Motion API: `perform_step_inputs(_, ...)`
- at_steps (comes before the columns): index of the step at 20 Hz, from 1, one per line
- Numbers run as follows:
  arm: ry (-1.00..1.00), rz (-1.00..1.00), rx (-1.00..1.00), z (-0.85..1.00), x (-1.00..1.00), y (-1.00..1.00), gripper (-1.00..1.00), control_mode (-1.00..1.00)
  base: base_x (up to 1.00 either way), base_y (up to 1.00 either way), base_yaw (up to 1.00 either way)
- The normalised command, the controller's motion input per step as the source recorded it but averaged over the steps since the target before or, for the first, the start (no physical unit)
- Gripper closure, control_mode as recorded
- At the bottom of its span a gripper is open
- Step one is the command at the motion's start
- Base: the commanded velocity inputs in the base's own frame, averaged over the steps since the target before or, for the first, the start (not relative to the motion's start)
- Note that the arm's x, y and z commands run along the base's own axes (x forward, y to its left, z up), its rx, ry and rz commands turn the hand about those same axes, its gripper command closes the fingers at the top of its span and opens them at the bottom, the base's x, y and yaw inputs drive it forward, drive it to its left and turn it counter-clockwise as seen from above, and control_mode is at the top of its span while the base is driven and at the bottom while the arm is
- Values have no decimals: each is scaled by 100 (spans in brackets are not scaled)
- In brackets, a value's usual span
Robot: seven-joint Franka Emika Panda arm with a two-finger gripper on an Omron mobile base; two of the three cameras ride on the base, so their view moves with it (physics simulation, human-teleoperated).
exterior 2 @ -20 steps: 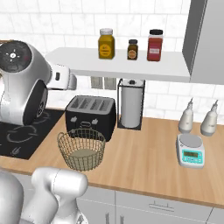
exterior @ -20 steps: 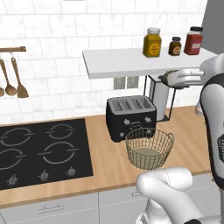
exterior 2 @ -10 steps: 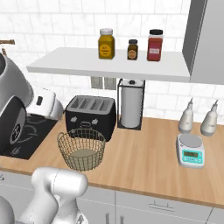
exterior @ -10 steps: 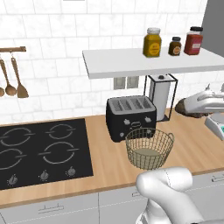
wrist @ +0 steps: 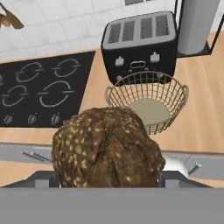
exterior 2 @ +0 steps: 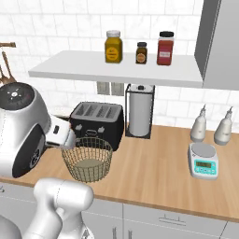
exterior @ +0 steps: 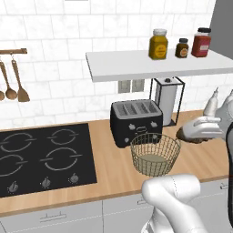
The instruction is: Open the cabinet, pick up the bread from the cabinet and place it in the basket. Then move the basket to the dining counter.
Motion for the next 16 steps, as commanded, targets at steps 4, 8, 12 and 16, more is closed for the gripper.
perform_step_inputs(4,9,0,0,-16,41,-15,100,-100,0,0,0)
perform_step_inputs(8,10,0,0,-15,67,-2,100,-100,0,0,0)
perform_step_inputs(12,14,-1,0,-44,38,3,100,-100,0,0,0)
perform_step_inputs(16,9,0,0,-57,29,-4,100,-100,0,0,0)
